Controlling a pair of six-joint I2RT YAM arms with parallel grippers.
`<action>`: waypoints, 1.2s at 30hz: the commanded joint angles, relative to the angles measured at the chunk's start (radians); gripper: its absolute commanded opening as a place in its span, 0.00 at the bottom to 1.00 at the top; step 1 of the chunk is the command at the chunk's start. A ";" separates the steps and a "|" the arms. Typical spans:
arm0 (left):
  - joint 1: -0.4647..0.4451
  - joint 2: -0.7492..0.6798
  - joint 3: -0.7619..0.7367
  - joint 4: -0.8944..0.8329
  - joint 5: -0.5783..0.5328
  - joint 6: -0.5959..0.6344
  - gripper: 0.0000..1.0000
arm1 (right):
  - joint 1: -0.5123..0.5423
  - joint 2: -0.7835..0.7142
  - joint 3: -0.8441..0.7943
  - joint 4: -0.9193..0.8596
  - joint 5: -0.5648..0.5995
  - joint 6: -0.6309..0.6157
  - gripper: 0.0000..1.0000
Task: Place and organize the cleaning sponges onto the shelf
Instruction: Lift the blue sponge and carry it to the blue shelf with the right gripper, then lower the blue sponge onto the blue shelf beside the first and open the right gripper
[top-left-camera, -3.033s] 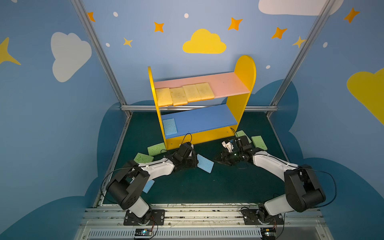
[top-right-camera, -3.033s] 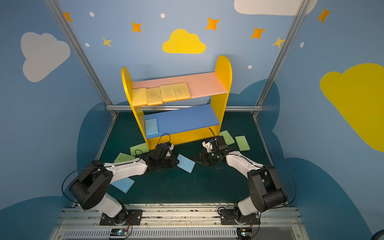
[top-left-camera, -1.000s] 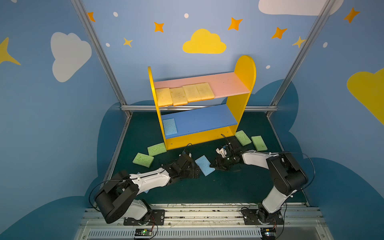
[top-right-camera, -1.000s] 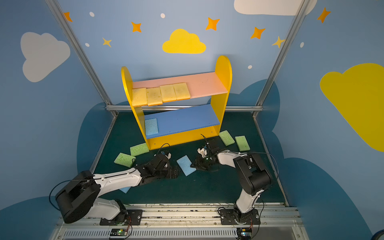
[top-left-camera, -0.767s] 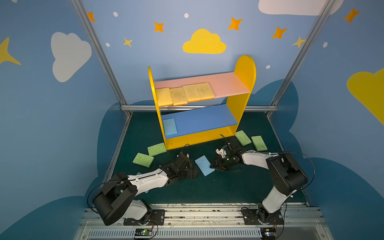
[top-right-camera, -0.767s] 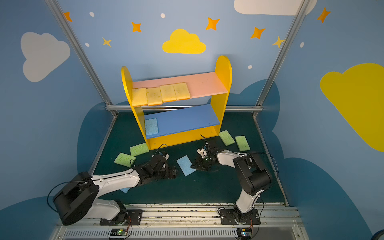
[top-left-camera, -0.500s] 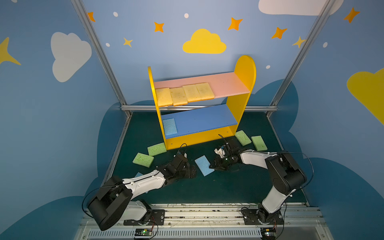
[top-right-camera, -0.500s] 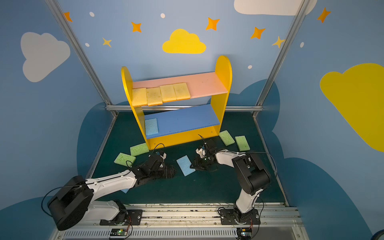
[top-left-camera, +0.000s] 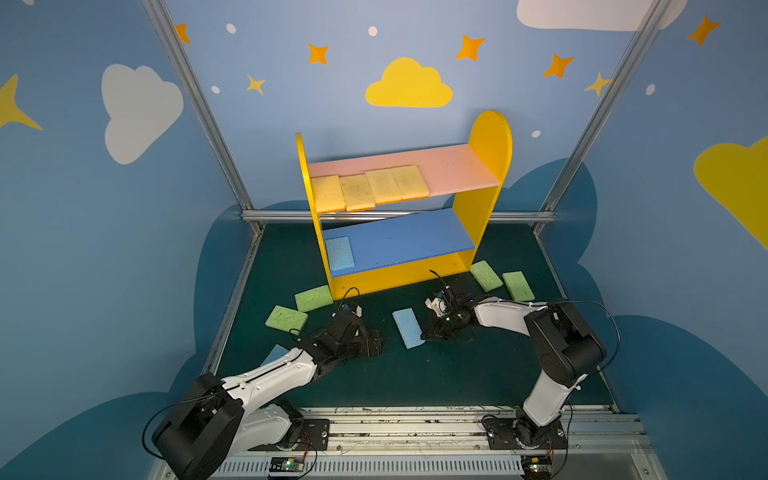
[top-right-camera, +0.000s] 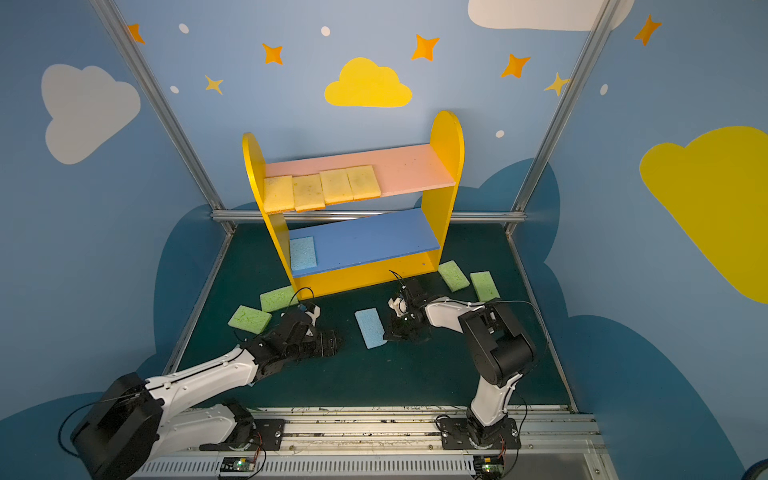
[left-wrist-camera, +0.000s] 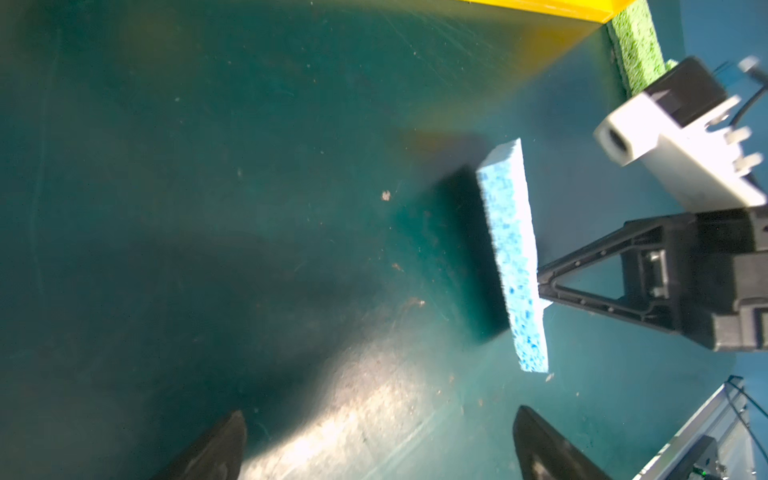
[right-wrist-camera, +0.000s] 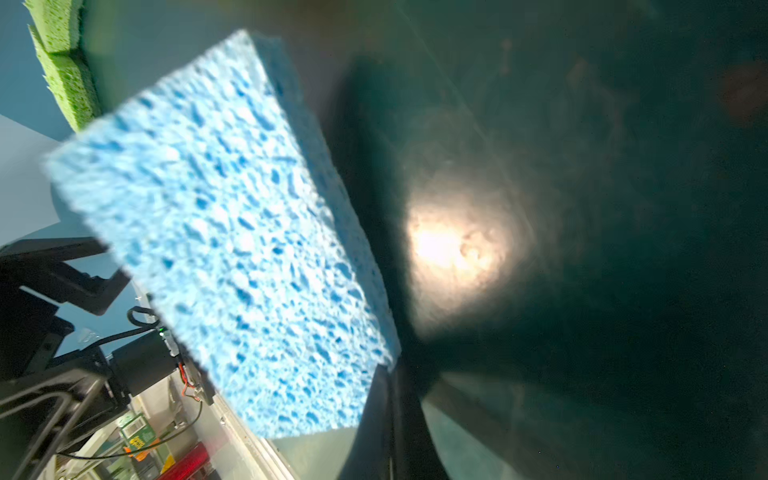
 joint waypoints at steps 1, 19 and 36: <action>0.007 -0.038 -0.023 -0.057 -0.017 0.022 0.99 | 0.005 -0.076 0.030 -0.086 0.026 -0.024 0.00; 0.057 -0.238 -0.133 -0.097 -0.062 0.029 0.99 | -0.036 -0.145 0.307 -0.108 -0.092 0.046 0.00; 0.098 -0.280 -0.151 -0.111 -0.011 0.030 0.99 | -0.070 0.218 0.742 -0.001 -0.234 0.199 0.00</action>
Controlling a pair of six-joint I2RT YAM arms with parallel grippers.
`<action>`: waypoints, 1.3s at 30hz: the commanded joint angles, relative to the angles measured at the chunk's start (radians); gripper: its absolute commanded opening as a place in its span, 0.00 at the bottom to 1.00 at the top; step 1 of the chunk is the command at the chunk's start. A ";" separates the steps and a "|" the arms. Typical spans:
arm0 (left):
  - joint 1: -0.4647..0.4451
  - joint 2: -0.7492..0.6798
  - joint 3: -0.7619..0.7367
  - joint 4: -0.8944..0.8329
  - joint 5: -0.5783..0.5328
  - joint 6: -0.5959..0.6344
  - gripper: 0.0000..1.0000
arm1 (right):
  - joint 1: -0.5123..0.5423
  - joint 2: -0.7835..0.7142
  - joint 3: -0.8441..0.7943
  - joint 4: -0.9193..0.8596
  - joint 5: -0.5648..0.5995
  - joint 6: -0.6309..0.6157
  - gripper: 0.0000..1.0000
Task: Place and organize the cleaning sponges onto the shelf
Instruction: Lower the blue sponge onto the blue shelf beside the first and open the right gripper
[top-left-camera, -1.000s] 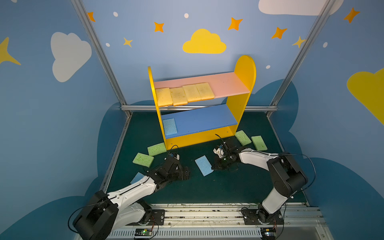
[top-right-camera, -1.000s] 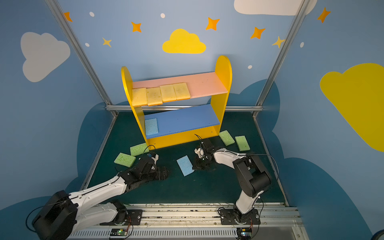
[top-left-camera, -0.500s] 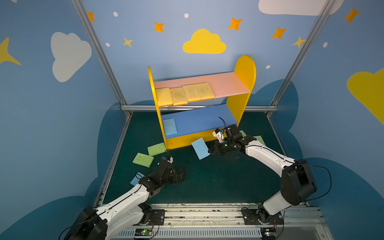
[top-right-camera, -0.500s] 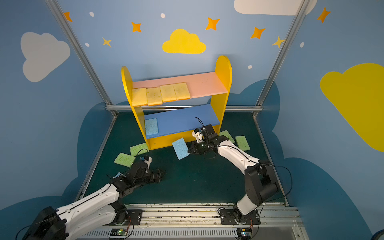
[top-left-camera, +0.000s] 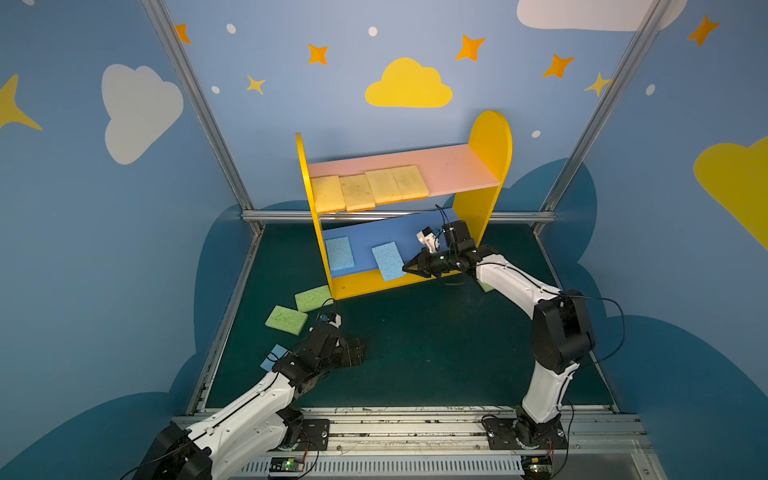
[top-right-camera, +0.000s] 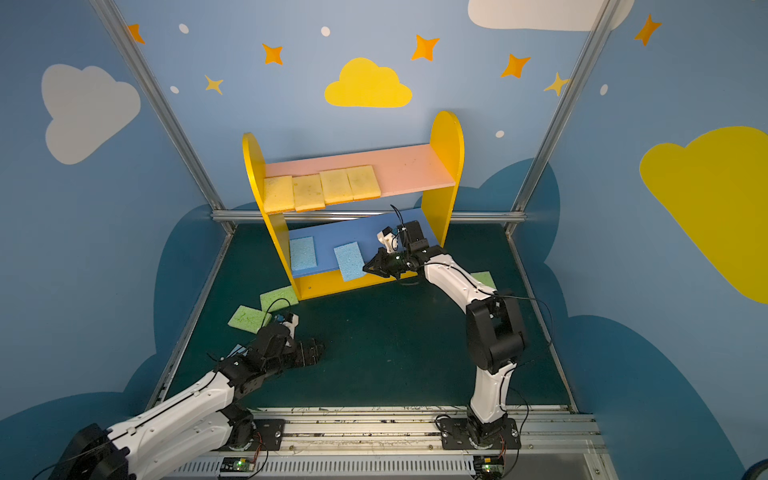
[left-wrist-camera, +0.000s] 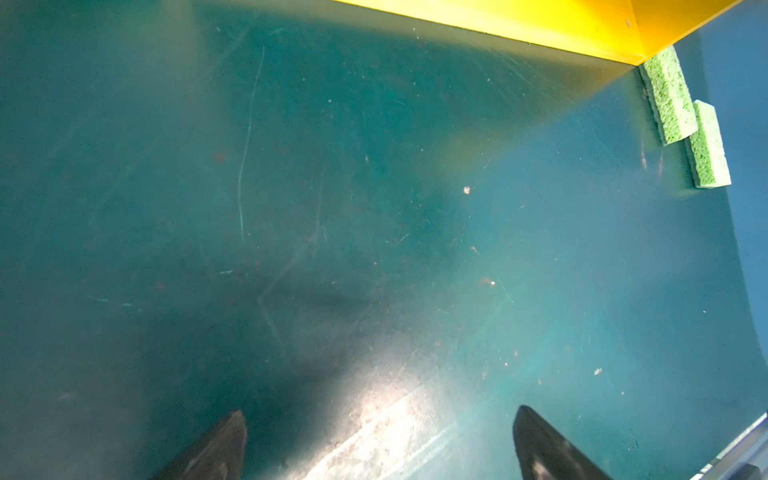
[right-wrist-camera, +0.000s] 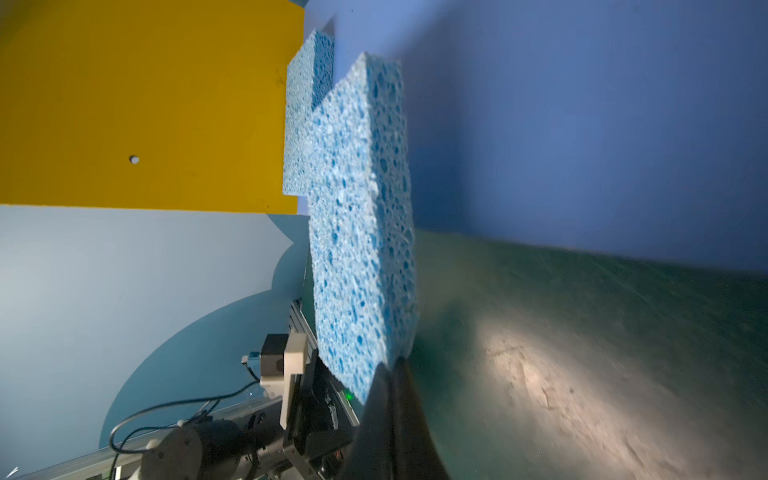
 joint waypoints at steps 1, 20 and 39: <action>0.005 -0.006 0.000 -0.019 0.017 0.007 0.99 | -0.002 0.058 0.096 0.015 -0.028 0.034 0.00; 0.030 -0.010 0.012 -0.032 0.046 0.029 1.00 | 0.070 0.320 0.456 -0.046 0.000 0.071 0.00; 0.039 -0.108 -0.005 -0.080 0.050 0.028 0.99 | 0.075 0.294 0.405 0.004 0.107 0.128 0.00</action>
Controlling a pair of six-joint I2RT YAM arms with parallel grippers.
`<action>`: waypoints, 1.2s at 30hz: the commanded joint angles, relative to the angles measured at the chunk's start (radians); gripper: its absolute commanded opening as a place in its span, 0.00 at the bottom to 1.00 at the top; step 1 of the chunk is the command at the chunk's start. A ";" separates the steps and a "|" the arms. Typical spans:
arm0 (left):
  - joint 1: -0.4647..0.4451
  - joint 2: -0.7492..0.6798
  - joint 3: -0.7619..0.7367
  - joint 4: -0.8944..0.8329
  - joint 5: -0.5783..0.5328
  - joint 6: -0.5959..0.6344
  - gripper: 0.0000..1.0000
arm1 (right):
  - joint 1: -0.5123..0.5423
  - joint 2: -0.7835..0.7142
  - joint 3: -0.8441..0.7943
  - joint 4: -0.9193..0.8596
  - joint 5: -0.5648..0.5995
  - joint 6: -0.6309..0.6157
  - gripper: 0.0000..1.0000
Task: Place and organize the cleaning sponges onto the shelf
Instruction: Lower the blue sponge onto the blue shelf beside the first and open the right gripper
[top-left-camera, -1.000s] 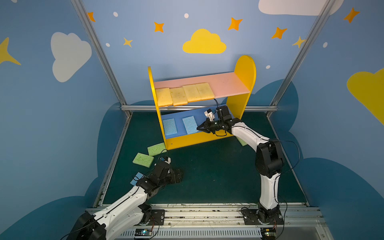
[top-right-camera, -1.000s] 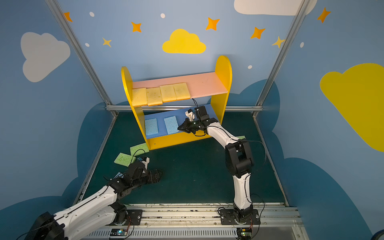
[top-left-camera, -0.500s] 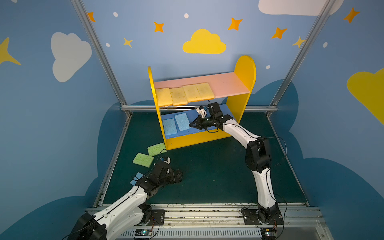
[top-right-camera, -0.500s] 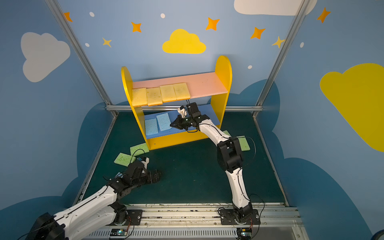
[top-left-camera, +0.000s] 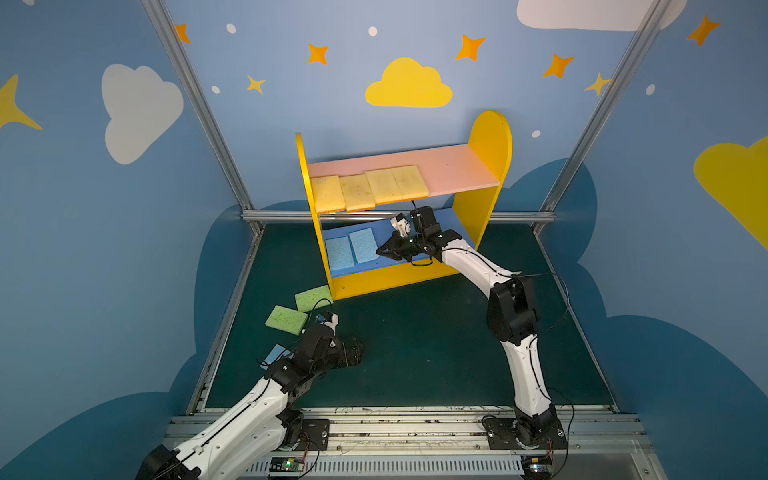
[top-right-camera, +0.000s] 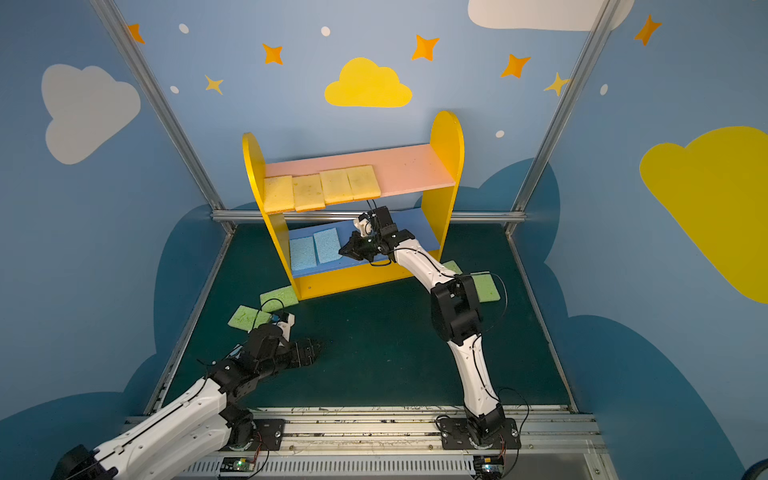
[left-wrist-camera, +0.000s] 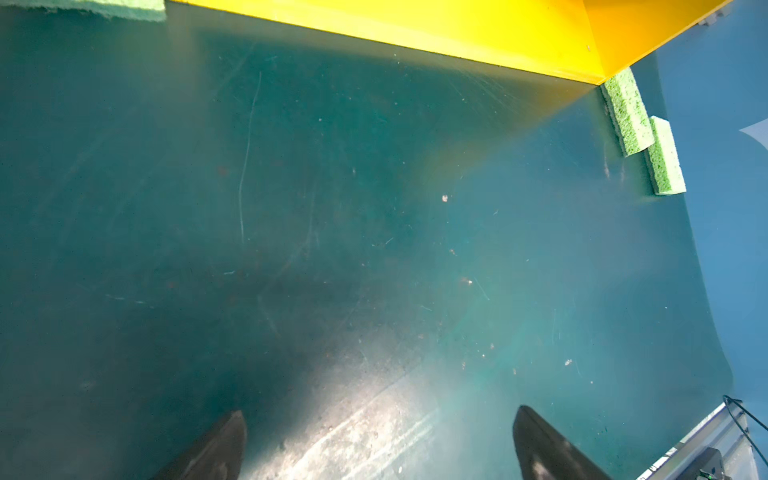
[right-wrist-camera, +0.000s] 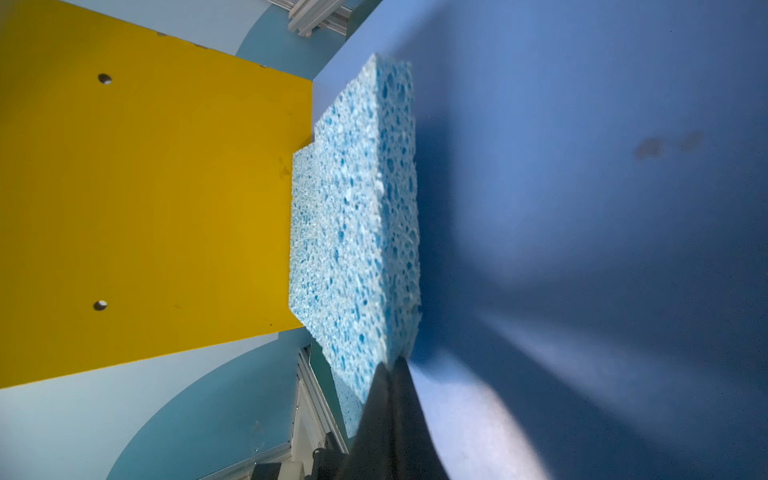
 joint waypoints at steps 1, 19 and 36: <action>0.005 -0.004 -0.006 -0.016 0.014 0.012 0.99 | -0.005 -0.037 -0.034 0.035 0.025 0.015 0.00; 0.009 -0.060 0.003 -0.089 -0.029 -0.033 0.99 | 0.041 0.003 0.007 0.015 0.019 0.022 0.00; 0.102 -0.297 0.006 -0.385 -0.201 -0.219 0.99 | 0.011 -0.115 -0.121 0.074 -0.002 0.008 0.44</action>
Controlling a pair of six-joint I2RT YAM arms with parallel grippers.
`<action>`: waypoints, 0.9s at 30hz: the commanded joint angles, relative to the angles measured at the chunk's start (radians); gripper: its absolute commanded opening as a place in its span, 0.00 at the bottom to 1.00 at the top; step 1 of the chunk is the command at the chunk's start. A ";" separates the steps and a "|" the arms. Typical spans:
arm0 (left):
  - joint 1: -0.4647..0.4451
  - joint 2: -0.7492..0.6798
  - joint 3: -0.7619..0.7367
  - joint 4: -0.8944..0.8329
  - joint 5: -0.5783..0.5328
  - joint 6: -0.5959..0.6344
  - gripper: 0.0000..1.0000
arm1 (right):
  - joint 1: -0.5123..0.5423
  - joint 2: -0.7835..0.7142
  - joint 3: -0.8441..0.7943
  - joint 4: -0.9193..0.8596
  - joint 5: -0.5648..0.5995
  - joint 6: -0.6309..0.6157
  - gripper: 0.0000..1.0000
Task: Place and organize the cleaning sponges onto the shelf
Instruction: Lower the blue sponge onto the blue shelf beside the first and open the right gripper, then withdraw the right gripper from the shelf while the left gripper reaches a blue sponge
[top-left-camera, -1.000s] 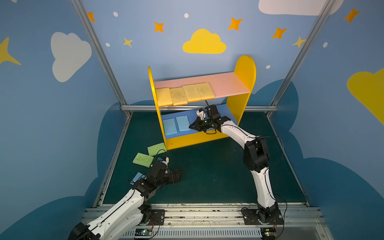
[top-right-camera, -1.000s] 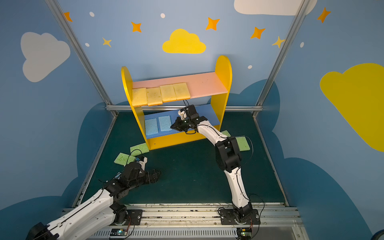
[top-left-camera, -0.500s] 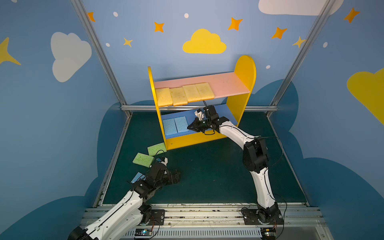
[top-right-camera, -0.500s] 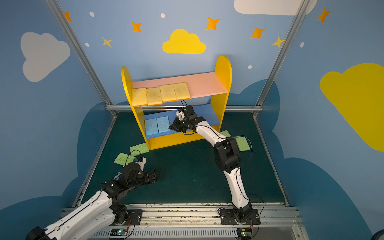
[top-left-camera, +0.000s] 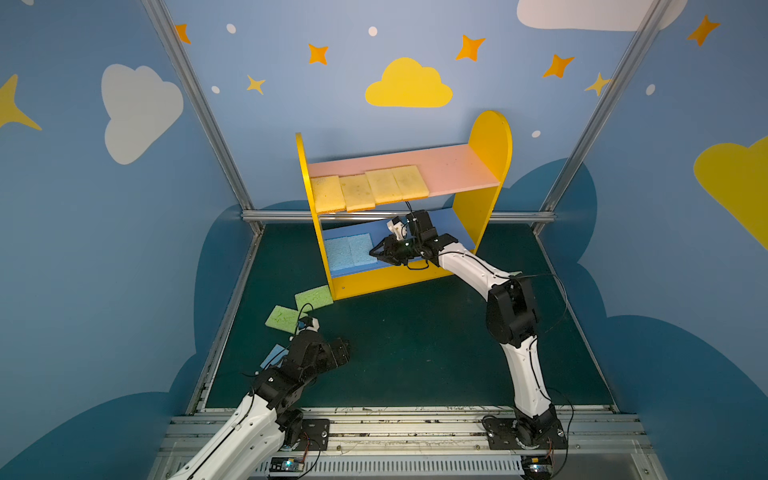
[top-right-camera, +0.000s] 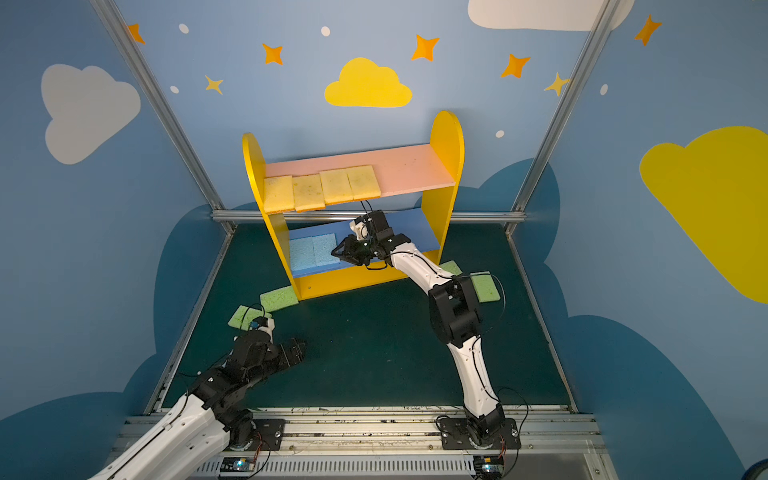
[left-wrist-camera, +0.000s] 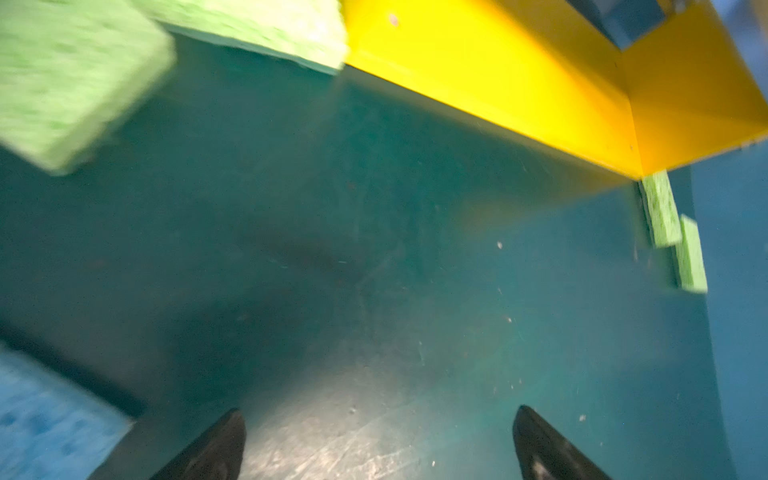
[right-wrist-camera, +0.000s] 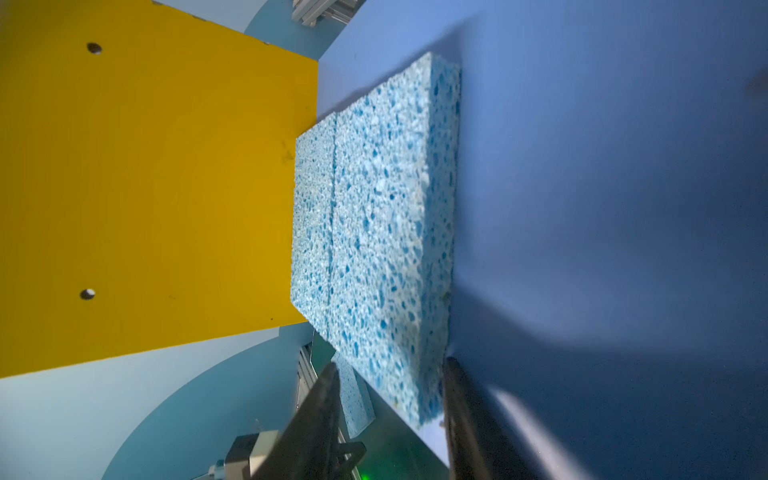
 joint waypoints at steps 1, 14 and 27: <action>0.035 -0.044 0.009 -0.138 -0.068 -0.058 0.99 | -0.016 -0.082 -0.063 0.031 -0.012 -0.009 0.45; 0.184 -0.020 0.023 -0.214 -0.183 -0.079 0.99 | -0.038 -0.281 -0.351 0.096 -0.067 -0.042 0.47; 0.185 0.301 0.015 0.097 -0.154 -0.057 0.99 | -0.074 -0.572 -0.837 0.346 -0.027 0.002 0.45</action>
